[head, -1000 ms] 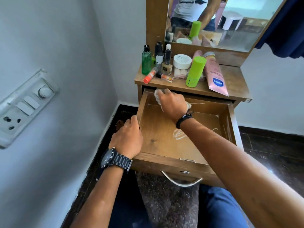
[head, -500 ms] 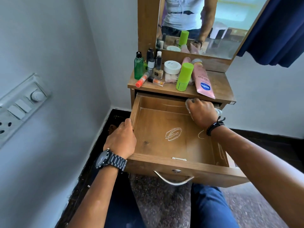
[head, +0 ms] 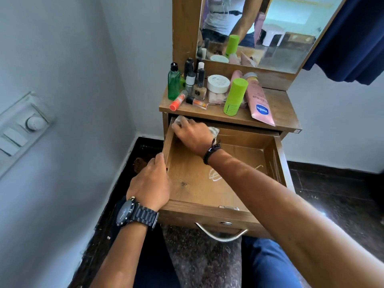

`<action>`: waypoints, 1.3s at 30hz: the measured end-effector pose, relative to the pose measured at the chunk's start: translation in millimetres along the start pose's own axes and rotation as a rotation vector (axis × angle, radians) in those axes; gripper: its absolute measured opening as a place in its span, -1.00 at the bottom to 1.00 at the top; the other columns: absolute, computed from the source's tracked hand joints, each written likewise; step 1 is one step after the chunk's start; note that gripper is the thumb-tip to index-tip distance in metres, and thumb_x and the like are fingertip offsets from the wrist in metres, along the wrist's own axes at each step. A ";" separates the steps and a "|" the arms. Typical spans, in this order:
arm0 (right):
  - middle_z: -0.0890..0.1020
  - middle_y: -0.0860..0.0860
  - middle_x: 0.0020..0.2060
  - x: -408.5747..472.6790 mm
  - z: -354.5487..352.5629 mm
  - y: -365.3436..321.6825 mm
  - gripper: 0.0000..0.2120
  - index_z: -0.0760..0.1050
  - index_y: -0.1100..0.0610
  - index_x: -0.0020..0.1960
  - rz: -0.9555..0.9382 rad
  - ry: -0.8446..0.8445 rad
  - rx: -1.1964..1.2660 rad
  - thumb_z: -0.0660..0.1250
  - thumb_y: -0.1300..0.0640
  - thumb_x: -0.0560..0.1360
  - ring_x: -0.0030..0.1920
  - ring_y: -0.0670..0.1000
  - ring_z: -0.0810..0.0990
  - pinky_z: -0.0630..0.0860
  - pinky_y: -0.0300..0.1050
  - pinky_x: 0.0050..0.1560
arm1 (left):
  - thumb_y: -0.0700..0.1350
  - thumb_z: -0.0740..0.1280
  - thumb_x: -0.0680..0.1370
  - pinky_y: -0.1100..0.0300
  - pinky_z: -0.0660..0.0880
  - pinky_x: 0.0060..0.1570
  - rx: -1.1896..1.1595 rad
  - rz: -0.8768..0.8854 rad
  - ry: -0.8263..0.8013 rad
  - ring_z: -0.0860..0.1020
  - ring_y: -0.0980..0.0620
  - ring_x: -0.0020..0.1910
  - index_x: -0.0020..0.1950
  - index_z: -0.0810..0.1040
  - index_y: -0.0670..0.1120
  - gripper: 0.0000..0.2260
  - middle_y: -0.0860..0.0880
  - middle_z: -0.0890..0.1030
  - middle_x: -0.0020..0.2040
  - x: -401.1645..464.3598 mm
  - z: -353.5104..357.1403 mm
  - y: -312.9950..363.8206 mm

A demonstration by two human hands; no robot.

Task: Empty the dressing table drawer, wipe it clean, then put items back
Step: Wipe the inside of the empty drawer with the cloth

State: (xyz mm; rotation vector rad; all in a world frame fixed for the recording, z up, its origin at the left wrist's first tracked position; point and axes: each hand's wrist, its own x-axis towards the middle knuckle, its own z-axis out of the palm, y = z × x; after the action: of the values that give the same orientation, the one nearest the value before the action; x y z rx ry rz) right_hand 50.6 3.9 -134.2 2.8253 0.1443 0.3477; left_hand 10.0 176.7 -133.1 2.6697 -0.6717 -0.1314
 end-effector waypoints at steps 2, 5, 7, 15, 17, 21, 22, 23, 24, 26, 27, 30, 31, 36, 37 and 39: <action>0.60 0.18 -0.04 -13.6 4.2 13.5 -0.76 0.56 0.20 0.05 -0.025 -0.008 -0.027 0.42 0.27 0.38 -0.29 0.14 0.63 0.47 -0.12 -0.52 | -0.12 0.09 0.60 0.13 0.38 -0.34 0.004 -0.003 -0.004 0.48 0.02 -0.21 0.34 0.24 -0.06 -0.70 -0.01 0.53 0.12 -1.2 -1.8 1.7; 0.60 0.13 -0.14 -37.5 5.5 37.4 -0.81 0.58 0.16 -0.04 -0.061 0.046 -0.124 0.42 0.28 0.35 -0.39 0.09 0.59 0.43 -0.16 -0.59 | -0.12 0.08 0.60 0.15 0.37 -0.39 0.017 -0.009 -0.007 0.47 0.02 -0.27 0.36 0.24 -0.07 -0.69 -0.01 0.53 0.06 -2.2 -2.1 2.8; 0.59 0.11 -0.19 -55.2 7.4 55.8 -0.86 0.58 0.13 -0.08 -0.047 0.063 -0.201 0.32 0.27 0.40 -0.43 0.07 0.56 0.40 -0.17 -0.62 | -0.12 0.08 0.60 0.16 0.36 -0.42 0.019 -0.015 -0.007 0.44 0.05 -0.33 0.36 0.24 -0.08 -0.69 -0.01 0.53 0.04 -1.5 -2.8 3.5; 0.50 0.22 0.15 -94.0 2.0 81.1 -0.70 0.40 0.20 0.26 0.285 -0.180 -0.095 0.19 0.30 0.54 -0.09 0.26 0.62 0.55 0.07 -0.27 | -0.11 0.08 0.61 0.16 0.37 -0.43 0.016 -0.049 -0.001 0.43 0.05 -0.35 0.39 0.21 -0.08 -0.65 -0.01 0.54 0.04 -1.7 -1.1 5.9; 0.43 0.20 0.24 -86.0 -1.6 74.3 -0.68 0.31 0.20 0.33 0.298 -0.227 -0.063 0.10 0.28 0.58 0.03 0.24 0.59 0.53 0.09 -0.15 | -0.11 0.08 0.61 0.17 0.38 -0.41 0.016 -0.053 0.005 0.45 0.05 -0.34 0.41 0.20 -0.08 -0.64 -0.01 0.55 0.04 -1.5 -1.6 7.1; 0.47 0.23 0.18 -65.9 2.0 48.9 -0.70 0.31 0.24 0.31 0.146 -0.228 -0.028 0.04 0.28 0.61 0.02 0.24 0.58 0.54 0.06 -0.18 | -0.11 0.10 0.61 0.19 0.39 -0.39 0.018 -0.056 0.027 0.56 0.01 -0.22 0.45 0.15 -0.06 -0.60 0.00 0.56 0.08 -1.8 1.0 5.9; 0.47 0.24 0.16 -56.3 6.3 39.7 -0.70 0.32 0.25 0.31 0.102 -0.232 -0.014 0.03 0.29 0.61 0.01 0.24 0.58 0.53 0.07 -0.18 | -0.10 0.09 0.61 0.20 0.37 -0.40 0.017 -0.058 0.033 0.57 0.01 -0.19 0.46 0.14 -0.05 -0.59 0.00 0.56 0.10 -2.0 1.3 5.1; 0.47 0.25 0.16 -45.0 10.1 29.9 -0.70 0.32 0.26 0.31 0.063 -0.237 0.006 0.02 0.29 0.61 0.01 0.25 0.57 0.53 0.09 -0.17 | -0.10 0.09 0.62 0.21 0.36 -0.40 0.014 -0.053 0.042 0.57 0.02 -0.17 0.46 0.14 -0.05 -0.59 0.01 0.56 0.13 -2.2 1.5 4.3; 0.46 0.25 0.16 -32.4 13.9 19.2 -0.70 0.32 0.27 0.30 0.029 -0.244 0.021 0.02 0.29 0.60 0.02 0.25 0.56 0.53 0.10 -0.14 | -0.10 0.09 0.62 0.22 0.35 -0.38 0.010 -0.043 0.054 0.57 0.03 -0.14 0.46 0.14 -0.05 -0.59 0.01 0.54 0.16 -2.1 2.0 3.5; 0.46 0.24 0.16 -9.6 18.4 0.6 -0.71 0.35 0.30 0.28 -0.036 -0.238 0.020 0.03 0.27 0.61 0.04 0.25 0.55 0.54 0.12 -0.11 | -0.09 0.08 0.62 0.22 0.33 -0.34 0.001 -0.024 0.074 0.57 0.04 -0.07 0.45 0.14 -0.05 -0.60 0.02 0.52 0.21 -2.7 1.8 1.8; 0.46 0.23 0.15 -1.2 18.9 -5.2 -0.72 0.37 0.32 0.26 -0.054 -0.232 0.011 0.03 0.27 0.61 0.05 0.25 0.55 0.54 0.12 -0.10 | -0.08 0.08 0.62 0.22 0.32 -0.33 -0.005 -0.021 0.083 0.56 0.05 -0.05 0.45 0.14 -0.05 -0.61 0.02 0.52 0.22 -2.3 1.5 1.6; 0.45 0.24 0.19 4.9 20.1 -7.5 -0.69 0.37 0.34 0.28 -0.080 -0.203 -0.026 0.00 0.27 0.62 0.08 0.25 0.53 0.55 0.12 -0.06 | -0.07 0.07 0.62 0.20 0.32 -0.30 -0.008 -0.014 0.108 0.56 0.04 -0.04 0.44 0.15 -0.04 -0.62 0.02 0.53 0.19 -0.8 2.0 0.7; 0.45 0.24 0.20 1.9 22.2 -4.8 -0.67 0.37 0.33 0.29 -0.101 -0.179 -0.053 -0.01 0.28 0.61 0.08 0.23 0.53 0.54 0.09 -0.07 | -0.07 0.07 0.62 0.19 0.33 -0.29 -0.007 -0.011 0.116 0.56 0.03 -0.03 0.44 0.16 -0.04 -0.62 0.02 0.53 0.19 -1.4 2.6 0.2; 0.60 0.10 -0.13 -26.3 32.8 24.4 -0.60 0.61 0.23 -0.03 -0.161 -0.172 -0.185 -0.01 0.28 0.45 -0.21 0.10 0.57 0.44 -0.11 -0.45 | -0.07 0.08 0.62 0.17 0.34 -0.27 -0.010 -0.020 0.120 0.57 0.00 0.00 0.45 0.16 -0.03 -0.61 0.00 0.54 0.21 -3.0 3.5 0.7; 0.60 0.08 -0.21 -35.3 34.9 33.3 -0.66 0.63 0.22 -0.12 -0.165 -0.178 -0.215 0.07 0.27 0.42 -0.27 0.08 0.57 0.42 -0.14 -0.49 | -0.08 0.08 0.62 0.17 0.34 -0.28 -0.010 -0.018 0.121 0.57 0.00 -0.02 0.45 0.17 -0.04 -0.61 0.00 0.54 0.20 -3.1 3.8 0.9; 0.60 0.05 -0.31 -55.7 33.3 53.4 -0.74 0.64 0.20 -0.21 -0.149 -0.192 -0.245 0.16 0.26 0.36 -0.35 0.05 0.56 0.39 -0.19 -0.56 | -0.08 0.08 0.62 0.17 0.34 -0.28 -0.005 -0.016 0.123 0.57 0.01 -0.04 0.45 0.17 -0.05 -0.61 -0.01 0.55 0.19 -2.3 4.2 1.0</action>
State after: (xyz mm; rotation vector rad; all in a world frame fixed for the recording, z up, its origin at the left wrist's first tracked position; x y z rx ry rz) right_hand 8.5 -63.5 -161.7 2.5686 0.2508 0.0556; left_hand 6.8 175.6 -136.7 2.6535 -0.6095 0.0273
